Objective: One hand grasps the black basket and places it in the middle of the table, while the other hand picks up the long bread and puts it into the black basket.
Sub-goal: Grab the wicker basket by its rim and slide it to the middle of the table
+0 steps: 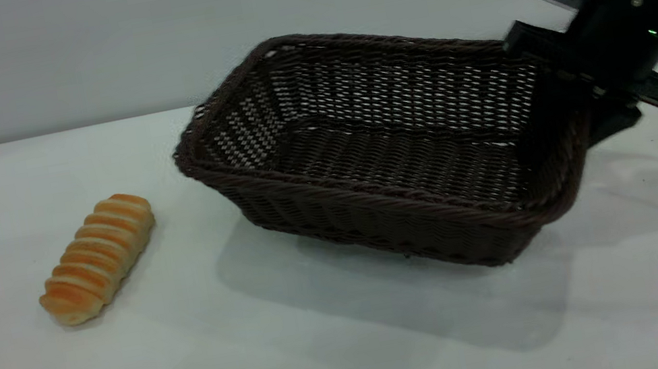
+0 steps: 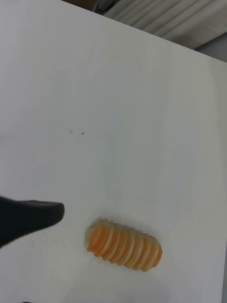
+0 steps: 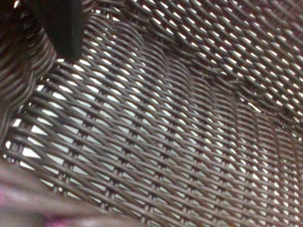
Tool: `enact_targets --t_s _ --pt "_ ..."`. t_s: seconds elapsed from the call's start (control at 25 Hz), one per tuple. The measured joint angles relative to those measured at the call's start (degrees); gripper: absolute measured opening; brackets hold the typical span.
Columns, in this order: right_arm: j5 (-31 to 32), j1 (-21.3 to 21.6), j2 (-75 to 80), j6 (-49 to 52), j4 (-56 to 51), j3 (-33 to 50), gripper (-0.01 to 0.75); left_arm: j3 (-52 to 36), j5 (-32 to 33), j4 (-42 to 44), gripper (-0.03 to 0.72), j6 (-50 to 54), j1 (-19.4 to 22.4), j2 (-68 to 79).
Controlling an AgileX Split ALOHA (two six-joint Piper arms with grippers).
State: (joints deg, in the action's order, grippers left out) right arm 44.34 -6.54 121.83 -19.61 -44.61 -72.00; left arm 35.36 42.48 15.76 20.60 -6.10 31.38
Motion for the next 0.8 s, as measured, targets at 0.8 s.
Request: enact_targets --t_s 0.8 --pt "10.8 -10.0 14.3 2.6 13.4 -21.5 0.245 0.0 0.9 0.0 0.46 0.0 0.0 0.0"
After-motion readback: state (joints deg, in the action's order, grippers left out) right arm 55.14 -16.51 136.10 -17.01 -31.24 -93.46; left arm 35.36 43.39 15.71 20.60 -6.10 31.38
